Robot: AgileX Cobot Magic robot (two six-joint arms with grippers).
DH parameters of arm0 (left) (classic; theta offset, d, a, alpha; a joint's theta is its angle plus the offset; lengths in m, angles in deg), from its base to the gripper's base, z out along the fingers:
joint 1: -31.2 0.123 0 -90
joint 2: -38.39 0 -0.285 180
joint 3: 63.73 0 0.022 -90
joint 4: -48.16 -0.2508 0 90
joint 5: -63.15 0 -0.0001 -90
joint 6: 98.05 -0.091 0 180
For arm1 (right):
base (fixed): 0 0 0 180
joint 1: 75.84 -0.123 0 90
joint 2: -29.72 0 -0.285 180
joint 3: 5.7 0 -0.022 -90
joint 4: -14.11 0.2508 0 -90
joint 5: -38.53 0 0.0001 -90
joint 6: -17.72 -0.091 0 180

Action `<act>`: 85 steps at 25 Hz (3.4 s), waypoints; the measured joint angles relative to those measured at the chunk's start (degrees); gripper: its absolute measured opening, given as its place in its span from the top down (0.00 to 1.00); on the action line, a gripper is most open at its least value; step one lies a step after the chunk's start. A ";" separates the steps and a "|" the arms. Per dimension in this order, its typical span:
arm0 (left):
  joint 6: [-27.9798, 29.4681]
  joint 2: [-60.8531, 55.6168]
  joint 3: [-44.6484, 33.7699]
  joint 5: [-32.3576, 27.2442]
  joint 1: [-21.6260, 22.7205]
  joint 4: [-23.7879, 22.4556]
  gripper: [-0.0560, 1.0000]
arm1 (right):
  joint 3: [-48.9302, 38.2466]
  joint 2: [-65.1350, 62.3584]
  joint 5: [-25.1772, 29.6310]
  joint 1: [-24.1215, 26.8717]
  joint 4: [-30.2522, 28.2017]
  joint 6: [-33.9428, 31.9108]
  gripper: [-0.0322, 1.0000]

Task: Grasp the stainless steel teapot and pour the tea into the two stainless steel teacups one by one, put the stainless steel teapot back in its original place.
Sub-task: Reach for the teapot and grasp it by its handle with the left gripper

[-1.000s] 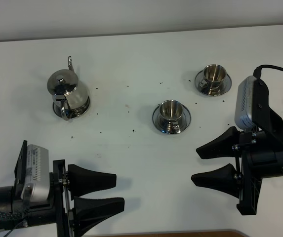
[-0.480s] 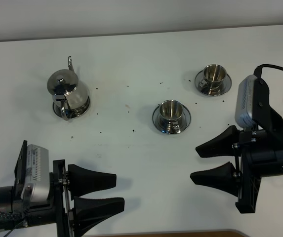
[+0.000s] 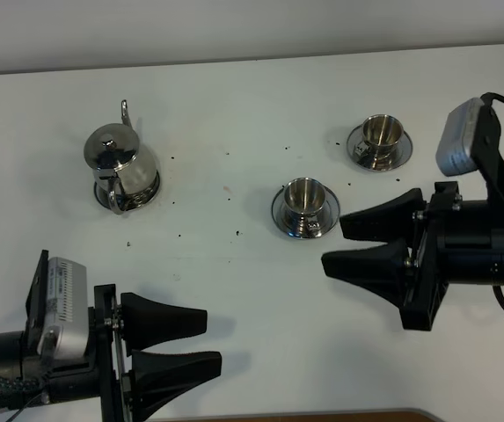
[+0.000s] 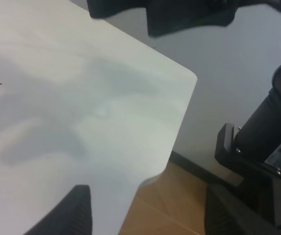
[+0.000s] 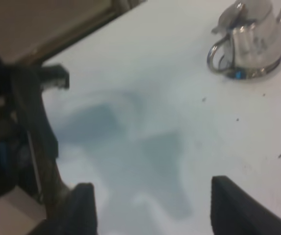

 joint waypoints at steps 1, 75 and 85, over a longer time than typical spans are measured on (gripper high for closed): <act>-0.07 0.00 0.06 0.24 0.00 0.00 0.41 | 0.00 0.00 -0.31 0.00 1.39 0.05 0.48; 95.16 13.38 59.93 5.10 0.00 -69.03 0.43 | 8.21 -46.04 21.64 0.00 -89.83 -95.52 0.55; 95.21 13.39 59.93 5.17 0.00 -68.86 0.43 | -0.17 -60.00 17.01 0.00 -90.29 -93.60 0.55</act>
